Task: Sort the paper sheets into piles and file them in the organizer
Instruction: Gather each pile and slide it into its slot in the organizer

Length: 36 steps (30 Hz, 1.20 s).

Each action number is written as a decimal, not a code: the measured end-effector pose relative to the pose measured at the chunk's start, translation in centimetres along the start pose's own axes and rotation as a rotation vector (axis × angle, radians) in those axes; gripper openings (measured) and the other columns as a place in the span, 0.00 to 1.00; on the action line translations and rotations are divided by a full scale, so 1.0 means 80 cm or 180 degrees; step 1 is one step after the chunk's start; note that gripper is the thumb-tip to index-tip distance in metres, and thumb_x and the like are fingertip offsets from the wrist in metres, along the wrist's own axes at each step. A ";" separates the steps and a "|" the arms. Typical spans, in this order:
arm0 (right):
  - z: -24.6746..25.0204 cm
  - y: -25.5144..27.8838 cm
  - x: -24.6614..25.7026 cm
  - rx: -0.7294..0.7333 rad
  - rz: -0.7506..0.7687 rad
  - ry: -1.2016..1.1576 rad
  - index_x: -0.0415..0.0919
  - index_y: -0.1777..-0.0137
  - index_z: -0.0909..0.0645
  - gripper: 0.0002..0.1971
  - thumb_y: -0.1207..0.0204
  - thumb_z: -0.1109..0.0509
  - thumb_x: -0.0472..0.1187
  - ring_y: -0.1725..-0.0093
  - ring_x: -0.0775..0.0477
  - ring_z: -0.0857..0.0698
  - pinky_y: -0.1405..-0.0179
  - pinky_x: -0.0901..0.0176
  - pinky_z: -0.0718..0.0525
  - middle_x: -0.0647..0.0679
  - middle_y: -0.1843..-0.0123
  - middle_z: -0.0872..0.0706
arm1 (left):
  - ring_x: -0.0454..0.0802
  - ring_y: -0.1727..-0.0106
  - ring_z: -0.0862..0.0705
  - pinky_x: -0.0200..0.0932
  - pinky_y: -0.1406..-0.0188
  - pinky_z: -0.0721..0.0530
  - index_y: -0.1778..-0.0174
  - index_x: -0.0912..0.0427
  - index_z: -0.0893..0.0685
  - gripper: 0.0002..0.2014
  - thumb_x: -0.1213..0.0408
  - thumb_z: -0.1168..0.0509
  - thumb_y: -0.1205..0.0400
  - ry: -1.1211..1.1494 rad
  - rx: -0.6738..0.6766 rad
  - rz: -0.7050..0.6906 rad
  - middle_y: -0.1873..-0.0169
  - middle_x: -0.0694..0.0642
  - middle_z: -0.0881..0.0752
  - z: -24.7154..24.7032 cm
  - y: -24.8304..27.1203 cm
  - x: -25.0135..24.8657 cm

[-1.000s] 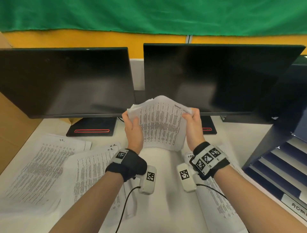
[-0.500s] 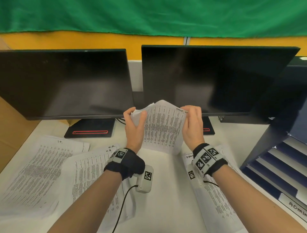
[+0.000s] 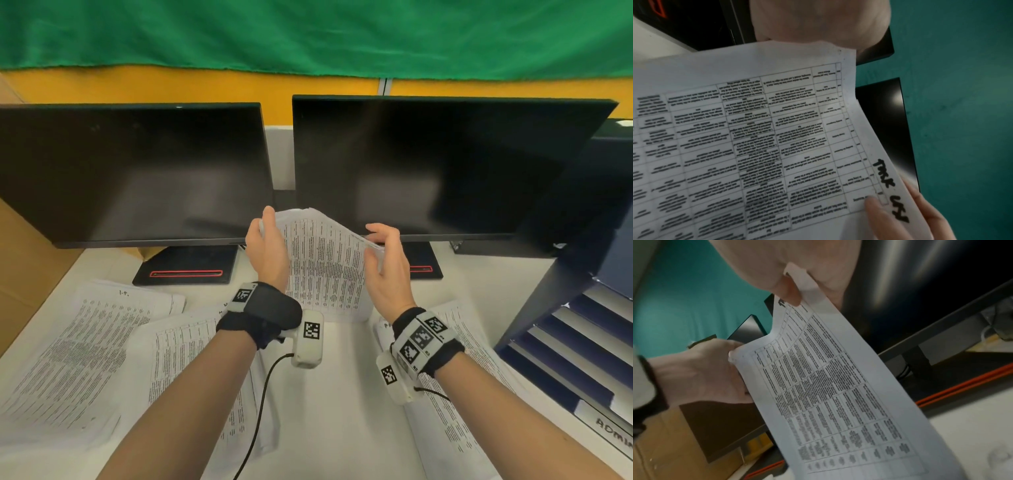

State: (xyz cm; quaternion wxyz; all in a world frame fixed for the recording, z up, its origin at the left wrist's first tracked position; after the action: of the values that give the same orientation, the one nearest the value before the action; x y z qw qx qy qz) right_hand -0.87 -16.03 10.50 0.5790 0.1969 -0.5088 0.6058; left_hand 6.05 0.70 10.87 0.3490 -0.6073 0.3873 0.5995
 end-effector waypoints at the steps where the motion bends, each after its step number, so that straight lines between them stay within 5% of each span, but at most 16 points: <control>1: 0.000 0.001 0.000 -0.0005 -0.0119 -0.0105 0.51 0.35 0.32 0.15 0.18 0.43 0.36 0.45 0.59 0.21 0.46 0.69 0.23 0.51 0.45 0.21 | 0.48 0.62 0.21 0.45 0.59 0.24 0.62 0.58 0.23 0.17 0.50 0.46 0.17 0.0019 -0.0010 0.0063 0.64 0.54 0.20 0.001 -0.003 0.001; 4: 0.001 0.003 0.000 -0.0154 -0.0524 -0.0458 0.56 0.34 0.34 0.16 0.18 0.42 0.38 0.45 0.51 0.19 0.43 0.57 0.22 0.50 0.45 0.19 | 0.52 0.62 0.20 0.50 0.56 0.23 0.63 0.58 0.25 0.16 0.53 0.49 0.17 0.0016 -0.0038 0.0170 0.66 0.56 0.20 0.002 -0.007 -0.001; 7: 0.000 0.001 0.003 -0.0191 -0.0692 -0.0611 0.52 0.39 0.30 0.12 0.19 0.42 0.37 0.53 0.64 0.19 0.49 0.58 0.18 0.59 0.53 0.20 | 0.46 0.60 0.17 0.40 0.63 0.20 0.52 0.56 0.23 0.19 0.43 0.48 0.17 0.0060 0.0067 0.0103 0.63 0.52 0.17 -0.002 0.005 -0.009; 9: -0.001 -0.001 0.004 -0.0170 -0.0728 -0.0610 0.49 0.45 0.28 0.08 0.20 0.41 0.36 0.54 0.61 0.19 0.49 0.52 0.17 0.60 0.55 0.20 | 0.41 0.62 0.18 0.35 0.68 0.24 0.48 0.54 0.26 0.15 0.45 0.42 0.18 -0.0098 0.0087 -0.0044 0.62 0.48 0.18 -0.004 0.010 -0.009; 13: -0.003 -0.001 0.004 -0.0149 -0.0798 -0.0688 0.46 0.50 0.28 0.04 0.20 0.41 0.37 0.55 0.55 0.20 0.49 0.49 0.18 0.56 0.58 0.20 | 0.47 0.61 0.22 0.46 0.59 0.25 0.53 0.55 0.28 0.06 0.57 0.45 0.17 -0.0086 -0.0020 -0.0101 0.64 0.49 0.22 -0.002 0.003 -0.002; 16: -0.004 0.000 0.004 -0.0204 -0.0814 -0.0734 0.44 0.49 0.29 0.03 0.18 0.43 0.38 0.58 0.58 0.22 0.52 0.51 0.19 0.56 0.59 0.22 | 0.49 0.61 0.22 0.50 0.58 0.24 0.51 0.55 0.29 0.09 0.55 0.49 0.16 -0.0041 0.0025 -0.0170 0.65 0.51 0.23 -0.001 0.003 -0.001; 19: -0.002 -0.003 0.006 -0.0409 -0.0649 -0.0700 0.45 0.50 0.31 0.03 0.18 0.45 0.38 0.61 0.66 0.23 0.56 0.56 0.21 0.58 0.60 0.23 | 0.45 0.58 0.18 0.41 0.61 0.19 0.42 0.48 0.33 0.13 0.46 0.44 0.17 -0.0273 0.0460 -0.0632 0.59 0.48 0.20 0.002 0.013 -0.005; 21: -0.001 -0.005 0.009 -0.0523 -0.0571 -0.0734 0.45 0.49 0.31 0.03 0.18 0.45 0.37 0.62 0.69 0.24 0.58 0.59 0.23 0.59 0.60 0.23 | 0.37 0.54 0.16 0.32 0.60 0.16 0.36 0.44 0.38 0.20 0.53 0.35 0.19 -0.0596 0.0797 -0.1114 0.54 0.40 0.20 0.006 0.023 -0.001; 23: -0.004 -0.005 0.007 -0.0548 -0.0598 -0.0782 0.48 0.47 0.31 0.04 0.17 0.46 0.39 0.59 0.67 0.22 0.56 0.56 0.21 0.58 0.59 0.22 | 0.37 0.54 0.16 0.38 0.57 0.12 0.34 0.44 0.40 0.24 0.65 0.36 0.19 -0.0845 0.0784 -0.1391 0.53 0.37 0.22 0.008 0.028 0.012; 26: -0.016 0.005 -0.008 -0.0444 -0.0859 -0.0838 0.55 0.44 0.32 0.08 0.18 0.45 0.41 0.50 0.54 0.18 0.48 0.49 0.18 0.57 0.53 0.18 | 0.48 0.55 0.17 0.59 0.56 0.13 0.35 0.48 0.38 0.19 0.72 0.47 0.18 -0.0792 0.0482 -0.1265 0.54 0.41 0.22 0.007 0.031 0.033; 32: -0.031 0.019 -0.055 -0.0078 -0.1911 -0.0691 0.48 0.39 0.32 0.16 0.22 0.46 0.30 0.51 0.47 0.16 0.39 0.38 0.19 0.53 0.52 0.17 | 0.53 0.47 0.19 0.45 0.50 0.19 0.29 0.56 0.38 0.17 0.70 0.48 0.14 -0.0937 0.1007 -0.0350 0.40 0.59 0.20 0.004 0.030 0.079; 36: -0.006 0.022 -0.063 -0.0470 -0.1977 -0.0884 0.58 0.42 0.25 0.19 0.23 0.46 0.34 0.41 0.47 0.18 0.34 0.41 0.21 0.51 0.42 0.16 | 0.60 0.47 0.19 0.50 0.48 0.21 0.36 0.59 0.27 0.13 0.68 0.51 0.13 -0.1210 0.1011 -0.0498 0.50 0.58 0.18 -0.016 0.031 0.074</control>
State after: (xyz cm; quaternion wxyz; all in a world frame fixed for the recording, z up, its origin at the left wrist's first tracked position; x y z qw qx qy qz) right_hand -1.05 -17.78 5.45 0.6737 0.3806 -0.5409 0.3297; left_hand 4.30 -1.89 5.08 0.5518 -0.4494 0.3559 0.6057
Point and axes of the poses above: each hand's wrist, its own y-axis away from the middle knuckle, its own z-axis out of the back of the hand, x = y × z, the point moved 1 cm from there along -y, towards the middle knuckle
